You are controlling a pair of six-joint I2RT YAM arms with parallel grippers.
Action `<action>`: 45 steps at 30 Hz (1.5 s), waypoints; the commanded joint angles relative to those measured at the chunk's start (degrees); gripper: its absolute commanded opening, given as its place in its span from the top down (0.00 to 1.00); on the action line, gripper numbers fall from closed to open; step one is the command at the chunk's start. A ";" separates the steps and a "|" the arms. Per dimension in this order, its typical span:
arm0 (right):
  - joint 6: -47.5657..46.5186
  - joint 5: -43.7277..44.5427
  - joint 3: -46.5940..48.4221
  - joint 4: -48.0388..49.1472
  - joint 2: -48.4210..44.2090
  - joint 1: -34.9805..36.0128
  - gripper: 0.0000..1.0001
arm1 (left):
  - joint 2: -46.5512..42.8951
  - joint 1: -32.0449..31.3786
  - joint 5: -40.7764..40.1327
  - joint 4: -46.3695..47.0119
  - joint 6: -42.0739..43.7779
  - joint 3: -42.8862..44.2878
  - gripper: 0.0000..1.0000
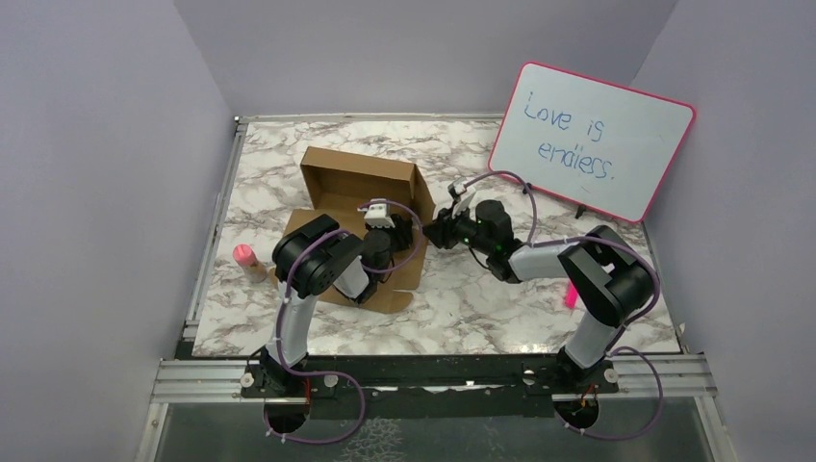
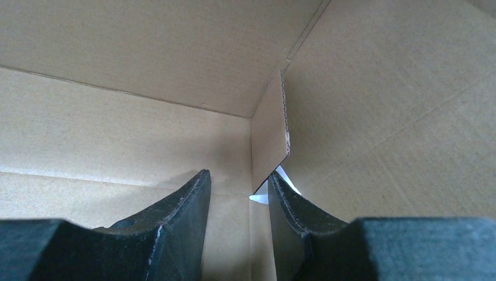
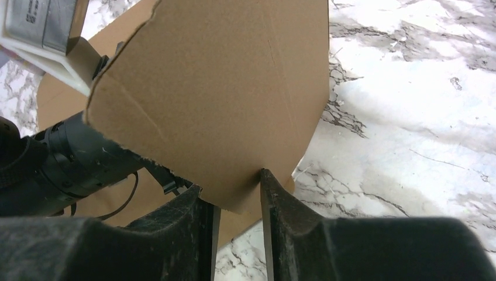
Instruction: Fold the paper box
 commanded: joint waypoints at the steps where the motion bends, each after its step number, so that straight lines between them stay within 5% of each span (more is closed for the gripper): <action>1: -0.31 -0.53 -2.29 2.40 -0.59 0.64 0.64 | 2.55 0.06 2.63 -2.24 -0.34 -1.39 0.59; 16: -6.26 7.30 -8.39 2.76 -10.21 0.49 0.44 | 3.43 0.05 3.63 -0.48 0.27 -1.86 0.59; 28: -8.28 17.86 -10.54 3.62 -18.87 -6.41 0.43 | 3.49 0.05 3.50 -0.13 0.45 -2.10 0.59; 37: -10.18 11.97 -3.32 0.56 -12.69 -15.17 0.44 | 3.47 0.14 3.67 -0.05 0.52 -2.12 0.59; 45: -13.90 -7.29 6.93 -3.93 0.03 -15.32 0.47 | 3.83 0.65 4.00 0.55 0.02 -2.45 0.59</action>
